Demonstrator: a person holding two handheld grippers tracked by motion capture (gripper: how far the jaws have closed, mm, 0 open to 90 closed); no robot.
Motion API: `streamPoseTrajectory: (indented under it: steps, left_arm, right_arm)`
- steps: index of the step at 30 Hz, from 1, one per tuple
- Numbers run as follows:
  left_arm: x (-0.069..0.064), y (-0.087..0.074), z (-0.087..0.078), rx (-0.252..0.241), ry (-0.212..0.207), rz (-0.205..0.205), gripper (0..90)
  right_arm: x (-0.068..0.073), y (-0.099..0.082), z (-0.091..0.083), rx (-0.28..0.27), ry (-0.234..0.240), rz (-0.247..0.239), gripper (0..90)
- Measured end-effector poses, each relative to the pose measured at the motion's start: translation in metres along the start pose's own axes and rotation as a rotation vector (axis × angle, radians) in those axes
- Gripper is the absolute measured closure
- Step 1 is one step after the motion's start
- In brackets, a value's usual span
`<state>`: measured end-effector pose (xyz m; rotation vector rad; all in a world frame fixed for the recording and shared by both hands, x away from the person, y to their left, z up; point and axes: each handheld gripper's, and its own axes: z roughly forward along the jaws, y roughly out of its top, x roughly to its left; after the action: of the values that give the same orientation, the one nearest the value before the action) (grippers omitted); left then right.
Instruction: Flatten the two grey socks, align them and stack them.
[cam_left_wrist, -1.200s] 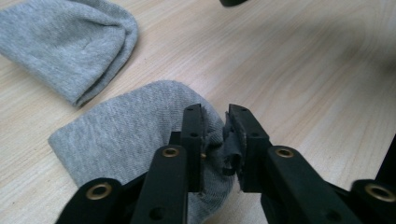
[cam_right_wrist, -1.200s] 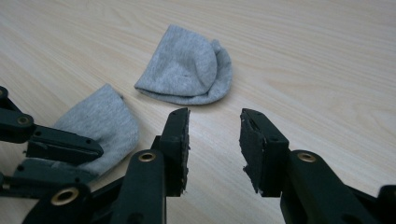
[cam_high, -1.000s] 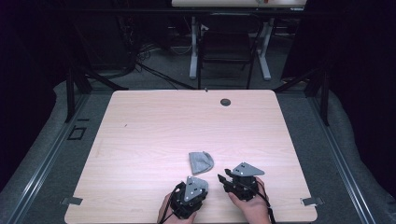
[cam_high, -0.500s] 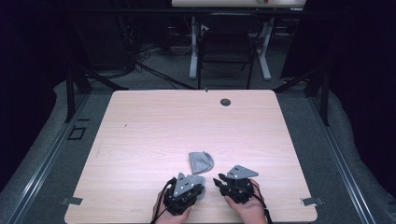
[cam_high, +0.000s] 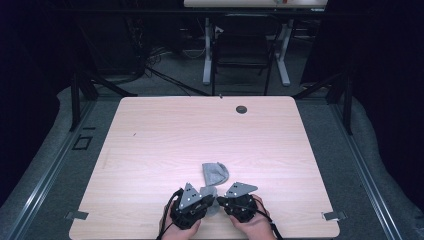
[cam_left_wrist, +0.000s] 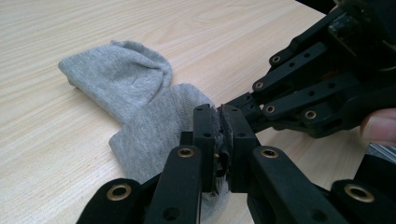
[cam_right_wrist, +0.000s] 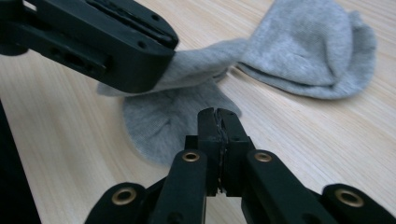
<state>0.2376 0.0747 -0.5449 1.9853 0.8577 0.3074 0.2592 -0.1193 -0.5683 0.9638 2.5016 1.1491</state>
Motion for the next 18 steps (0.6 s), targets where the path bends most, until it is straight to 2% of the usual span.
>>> streamPoseTrajectory:
  steps: [7, 8, 9, 18]
  left_arm:
    - [0.001, 0.0, -0.003, -0.008, 0.003, -0.006, 85.9]
    - [0.002, 0.0, -0.004, -0.006, 0.011, 0.008, 85.9]
    - [0.001, -0.001, -0.005, -0.007, 0.012, -0.003, 85.9]
    - [0.011, -0.003, -0.02, 0.004, 0.043, 0.017, 85.9]
  right_arm:
    - [0.006, 0.001, 0.009, -0.001, 0.017, -0.022, 89.1]
    - [0.006, 0.0, 0.013, 0.028, 0.015, -0.041, 89.2]
    - [0.006, -0.001, 0.015, 0.045, 0.011, -0.053, 89.4]
    - [0.003, -0.002, 0.013, 0.045, 0.001, -0.032, 89.8]
